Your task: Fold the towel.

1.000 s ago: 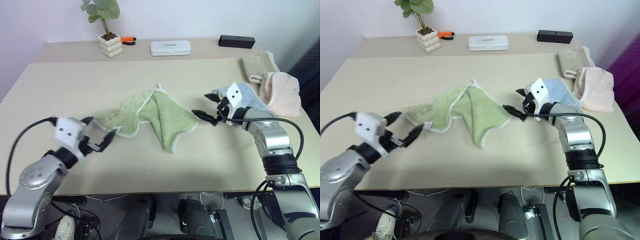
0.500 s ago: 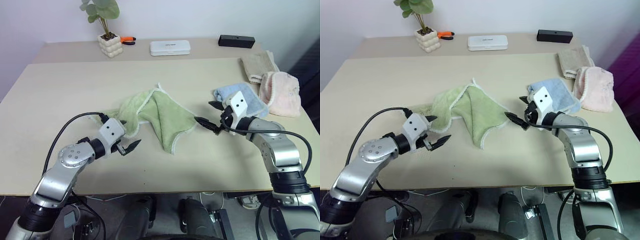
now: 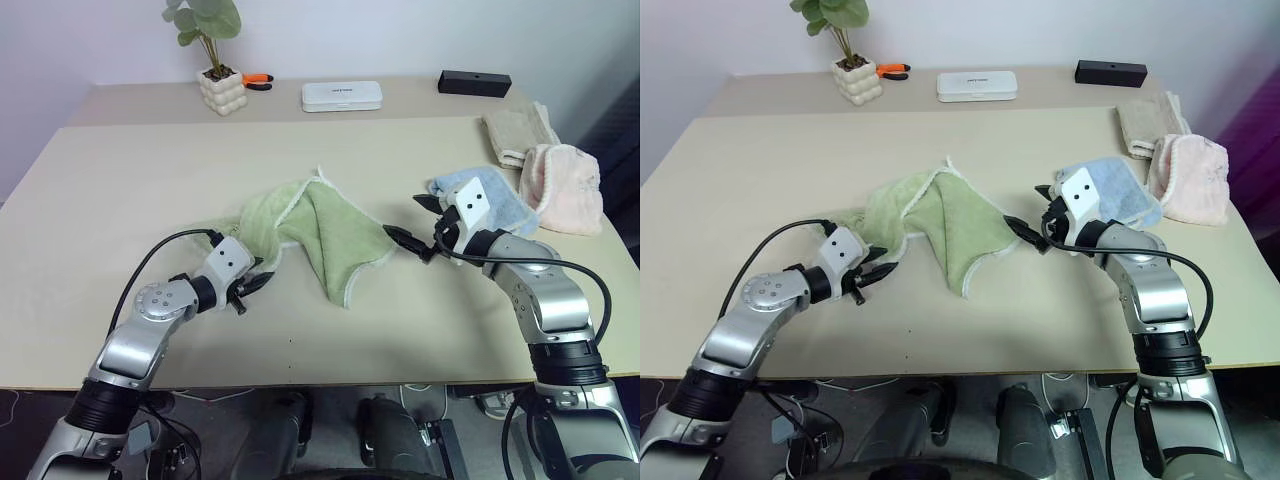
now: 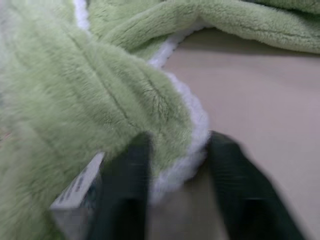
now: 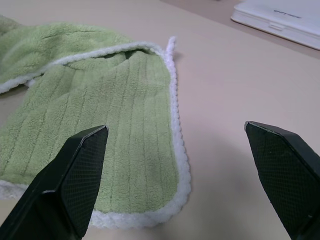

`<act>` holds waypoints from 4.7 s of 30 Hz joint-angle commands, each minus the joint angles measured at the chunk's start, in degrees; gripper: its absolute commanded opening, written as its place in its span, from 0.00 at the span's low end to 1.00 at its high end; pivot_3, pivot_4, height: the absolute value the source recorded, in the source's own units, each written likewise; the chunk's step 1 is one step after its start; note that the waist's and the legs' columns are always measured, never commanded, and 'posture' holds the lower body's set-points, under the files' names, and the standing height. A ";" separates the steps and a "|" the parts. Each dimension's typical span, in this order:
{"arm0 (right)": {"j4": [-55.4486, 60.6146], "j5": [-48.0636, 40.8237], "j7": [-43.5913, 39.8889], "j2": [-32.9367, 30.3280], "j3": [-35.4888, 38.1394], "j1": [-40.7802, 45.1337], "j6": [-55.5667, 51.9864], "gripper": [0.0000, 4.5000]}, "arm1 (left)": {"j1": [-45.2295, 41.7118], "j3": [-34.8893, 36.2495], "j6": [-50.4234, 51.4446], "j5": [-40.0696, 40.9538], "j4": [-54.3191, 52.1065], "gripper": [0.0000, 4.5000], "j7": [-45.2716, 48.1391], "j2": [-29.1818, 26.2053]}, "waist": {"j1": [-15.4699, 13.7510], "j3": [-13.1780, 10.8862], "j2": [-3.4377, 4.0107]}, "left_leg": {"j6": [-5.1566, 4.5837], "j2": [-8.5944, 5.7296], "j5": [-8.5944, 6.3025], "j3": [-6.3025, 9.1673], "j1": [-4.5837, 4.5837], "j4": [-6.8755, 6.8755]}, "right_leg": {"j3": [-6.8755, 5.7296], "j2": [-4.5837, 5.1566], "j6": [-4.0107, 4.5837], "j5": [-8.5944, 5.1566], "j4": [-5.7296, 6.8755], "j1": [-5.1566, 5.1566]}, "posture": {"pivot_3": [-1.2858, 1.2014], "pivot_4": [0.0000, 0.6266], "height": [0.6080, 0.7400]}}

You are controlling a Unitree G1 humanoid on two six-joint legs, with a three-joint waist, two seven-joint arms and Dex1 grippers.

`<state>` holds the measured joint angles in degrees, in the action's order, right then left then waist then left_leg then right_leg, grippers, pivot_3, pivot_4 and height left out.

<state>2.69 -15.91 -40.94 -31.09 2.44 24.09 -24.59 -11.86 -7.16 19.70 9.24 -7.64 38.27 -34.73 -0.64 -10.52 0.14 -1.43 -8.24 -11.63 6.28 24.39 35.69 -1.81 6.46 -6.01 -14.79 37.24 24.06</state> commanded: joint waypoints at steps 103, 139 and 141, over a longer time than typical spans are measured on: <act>-43.75 13.42 -9.64 -0.29 -7.19 26.63 25.82 0.62 | 9.25 37.21 -2.08 13.68 11.90 0.62 -4.39 -6.08 | 1.58 0.02 -0.16 | 0.36 0.03 0.19 -0.09 0.02 -0.02 | 0.22 -0.08 0.04 0.17 0.02 0.24 | 0.52 0.24 0.97; 5.21 -24.97 41.73 28.93 30.07 4.53 -50.15 0.99 | 12.38 11.30 5.13 19.90 -23.47 0.73 -1.11 2.33 | 0.36 0.25 -0.06 | -0.04 0.03 -0.05 -0.09 -0.04 0.02 | 0.39 -0.14 0.06 0.15 0.01 0.23 | 0.52 0.24 0.97; 1.94 -24.61 43.78 30.10 31.07 7.02 -48.40 0.94 | 12.94 11.69 5.24 19.95 -24.02 0.73 -1.69 2.54 | 0.52 0.27 -0.07 | -0.05 0.03 -0.05 -0.09 -0.09 0.02 | 0.39 -0.15 0.06 0.16 -0.01 0.24 | 0.52 0.24 0.97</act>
<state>7.42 -41.51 0.40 -1.43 32.27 30.35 -74.37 0.70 3.21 25.67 28.80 -29.49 36.97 -32.34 -0.12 -10.25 0.07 -1.48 -8.21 -11.68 6.19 24.28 35.71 -1.42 6.31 -5.95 -14.64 37.23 24.30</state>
